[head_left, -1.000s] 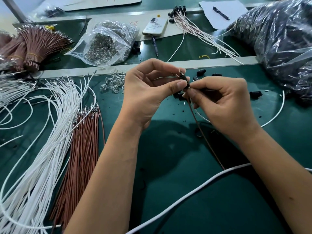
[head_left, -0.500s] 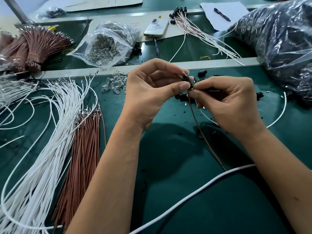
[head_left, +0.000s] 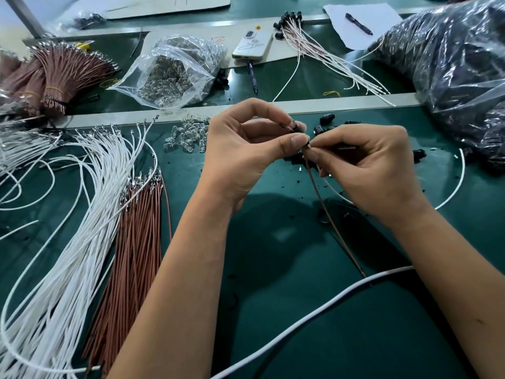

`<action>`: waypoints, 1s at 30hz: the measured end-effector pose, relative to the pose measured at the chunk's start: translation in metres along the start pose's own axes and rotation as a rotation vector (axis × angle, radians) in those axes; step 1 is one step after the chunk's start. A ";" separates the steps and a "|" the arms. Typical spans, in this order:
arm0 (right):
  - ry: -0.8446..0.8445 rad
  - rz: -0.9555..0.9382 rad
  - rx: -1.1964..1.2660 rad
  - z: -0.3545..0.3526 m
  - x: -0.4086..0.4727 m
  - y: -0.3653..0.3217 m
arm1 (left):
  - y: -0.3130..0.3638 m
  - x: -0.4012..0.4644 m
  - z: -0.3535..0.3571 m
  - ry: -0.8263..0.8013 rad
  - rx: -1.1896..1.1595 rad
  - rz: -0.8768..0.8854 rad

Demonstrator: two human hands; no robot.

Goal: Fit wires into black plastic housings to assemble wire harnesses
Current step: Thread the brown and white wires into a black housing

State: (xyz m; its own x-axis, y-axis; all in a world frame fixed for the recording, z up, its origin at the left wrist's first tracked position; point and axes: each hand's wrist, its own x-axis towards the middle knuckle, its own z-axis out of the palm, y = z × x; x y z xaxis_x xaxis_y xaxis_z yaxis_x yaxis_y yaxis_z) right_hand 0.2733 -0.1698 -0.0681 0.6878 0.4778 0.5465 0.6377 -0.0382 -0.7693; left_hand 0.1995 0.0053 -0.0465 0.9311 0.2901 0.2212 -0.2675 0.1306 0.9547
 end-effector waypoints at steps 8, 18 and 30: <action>-0.008 0.025 -0.010 -0.001 -0.001 -0.001 | 0.001 -0.001 0.001 0.014 -0.041 -0.017; -0.014 0.022 0.016 -0.001 0.000 0.001 | 0.003 -0.001 0.000 0.016 -0.024 0.035; -0.009 0.041 0.035 -0.001 0.000 0.004 | 0.008 -0.003 0.003 -0.039 0.052 0.111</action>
State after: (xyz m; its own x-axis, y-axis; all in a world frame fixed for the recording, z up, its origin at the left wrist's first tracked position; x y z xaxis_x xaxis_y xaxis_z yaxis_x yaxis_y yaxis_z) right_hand 0.2763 -0.1712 -0.0707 0.7095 0.4847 0.5115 0.5967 -0.0271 -0.8020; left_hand 0.1949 0.0029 -0.0396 0.9056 0.2624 0.3332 -0.3577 0.0503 0.9325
